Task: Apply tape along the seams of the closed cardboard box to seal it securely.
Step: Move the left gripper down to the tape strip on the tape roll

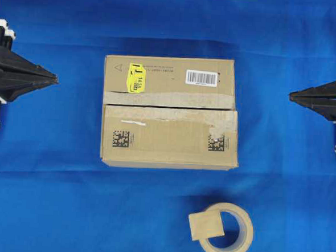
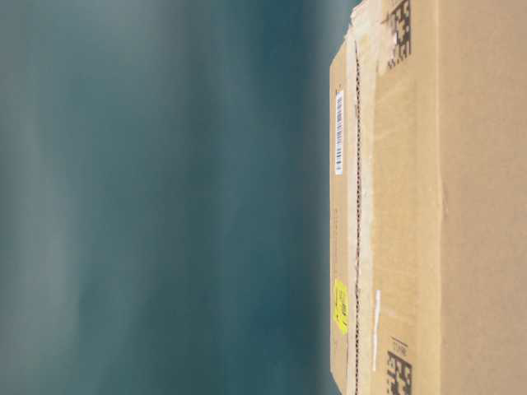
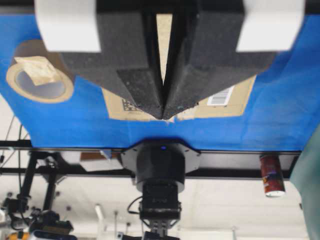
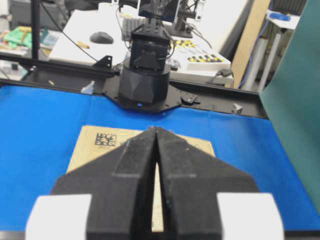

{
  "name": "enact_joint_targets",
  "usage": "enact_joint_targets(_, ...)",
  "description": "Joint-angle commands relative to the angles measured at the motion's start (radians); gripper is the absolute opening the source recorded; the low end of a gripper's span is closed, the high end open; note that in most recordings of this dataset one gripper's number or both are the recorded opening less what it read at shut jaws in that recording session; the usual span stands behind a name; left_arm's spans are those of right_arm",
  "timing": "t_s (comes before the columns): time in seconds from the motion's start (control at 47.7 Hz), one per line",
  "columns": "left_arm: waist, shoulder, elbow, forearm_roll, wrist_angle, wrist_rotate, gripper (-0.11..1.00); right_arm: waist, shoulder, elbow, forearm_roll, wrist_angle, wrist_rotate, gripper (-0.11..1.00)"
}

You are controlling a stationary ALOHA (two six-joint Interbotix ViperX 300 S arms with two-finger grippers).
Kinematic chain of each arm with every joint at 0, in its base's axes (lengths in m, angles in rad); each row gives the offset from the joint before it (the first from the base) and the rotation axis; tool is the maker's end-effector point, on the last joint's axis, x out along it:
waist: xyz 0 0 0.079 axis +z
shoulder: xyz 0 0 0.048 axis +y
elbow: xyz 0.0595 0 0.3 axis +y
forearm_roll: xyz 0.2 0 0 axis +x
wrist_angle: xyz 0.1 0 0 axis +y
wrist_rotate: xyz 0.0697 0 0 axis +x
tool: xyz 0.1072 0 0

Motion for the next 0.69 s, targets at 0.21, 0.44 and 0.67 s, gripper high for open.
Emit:
enact_joint_targets(0.21, -0.087, 0.060, -0.018, -0.017, -0.041, 0.107, 0.00, -0.009, 0.005, -0.037, 0.000, 0.023, -0.005, 0.00)
enact_joint_targets(0.44, -0.210, 0.190, -0.055, -0.009, -0.124, 0.291, 0.00, -0.029, 0.015, -0.034, 0.000, 0.026, -0.006, 0.00)
enact_joint_targets(0.67, -0.328, 0.405, -0.146, -0.011, -0.138, 0.672, 0.00, -0.032, 0.017, -0.044, -0.003, 0.025, -0.014, 0.00)
